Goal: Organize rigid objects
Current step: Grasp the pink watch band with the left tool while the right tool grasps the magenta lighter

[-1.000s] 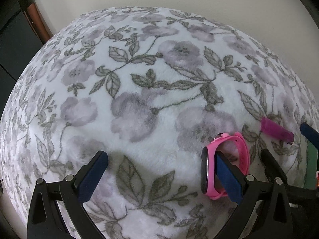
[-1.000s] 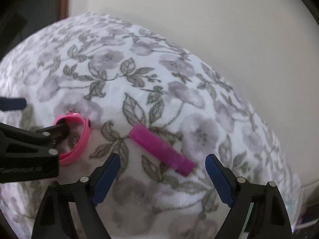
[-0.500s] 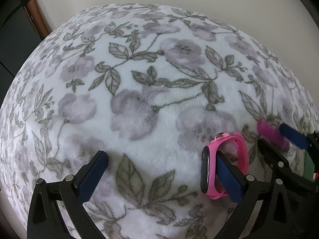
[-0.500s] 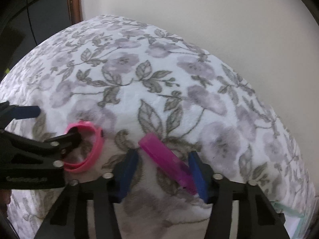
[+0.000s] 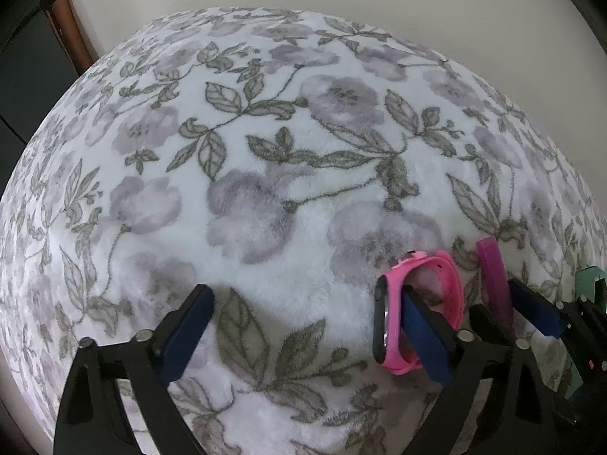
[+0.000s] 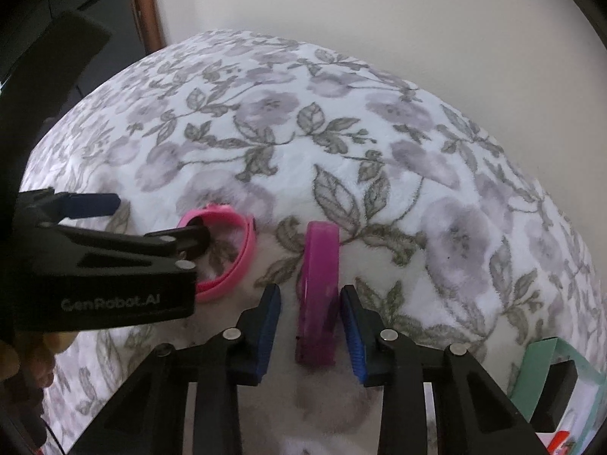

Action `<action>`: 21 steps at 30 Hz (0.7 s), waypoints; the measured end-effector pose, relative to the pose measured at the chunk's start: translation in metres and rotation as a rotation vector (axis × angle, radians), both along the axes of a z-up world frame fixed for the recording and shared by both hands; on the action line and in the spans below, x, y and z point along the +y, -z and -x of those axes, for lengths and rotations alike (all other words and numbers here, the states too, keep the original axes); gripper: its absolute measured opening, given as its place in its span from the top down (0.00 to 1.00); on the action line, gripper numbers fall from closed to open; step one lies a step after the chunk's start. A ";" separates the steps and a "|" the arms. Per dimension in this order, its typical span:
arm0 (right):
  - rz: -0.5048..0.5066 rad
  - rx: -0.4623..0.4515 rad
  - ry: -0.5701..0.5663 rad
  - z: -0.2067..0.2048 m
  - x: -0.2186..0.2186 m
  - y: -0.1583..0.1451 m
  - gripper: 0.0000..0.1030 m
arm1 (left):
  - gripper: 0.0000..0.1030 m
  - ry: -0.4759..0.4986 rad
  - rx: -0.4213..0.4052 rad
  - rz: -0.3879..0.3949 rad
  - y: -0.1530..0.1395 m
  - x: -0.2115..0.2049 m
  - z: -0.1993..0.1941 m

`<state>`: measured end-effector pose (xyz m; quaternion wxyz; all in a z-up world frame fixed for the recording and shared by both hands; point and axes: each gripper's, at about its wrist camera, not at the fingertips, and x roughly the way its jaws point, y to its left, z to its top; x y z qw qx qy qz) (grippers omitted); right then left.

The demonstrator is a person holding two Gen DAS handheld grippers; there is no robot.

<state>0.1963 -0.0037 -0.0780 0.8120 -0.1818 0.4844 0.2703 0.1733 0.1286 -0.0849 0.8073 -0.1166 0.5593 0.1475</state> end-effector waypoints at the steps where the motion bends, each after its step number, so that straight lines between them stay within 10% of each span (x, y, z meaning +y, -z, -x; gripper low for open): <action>1: -0.002 -0.007 0.005 0.000 0.000 0.000 0.66 | 0.12 0.007 -0.001 -0.003 -0.001 -0.002 0.000; 21: -0.049 -0.017 0.109 0.022 -0.024 -0.001 0.80 | 0.77 0.148 -0.012 -0.037 -0.012 -0.050 -0.009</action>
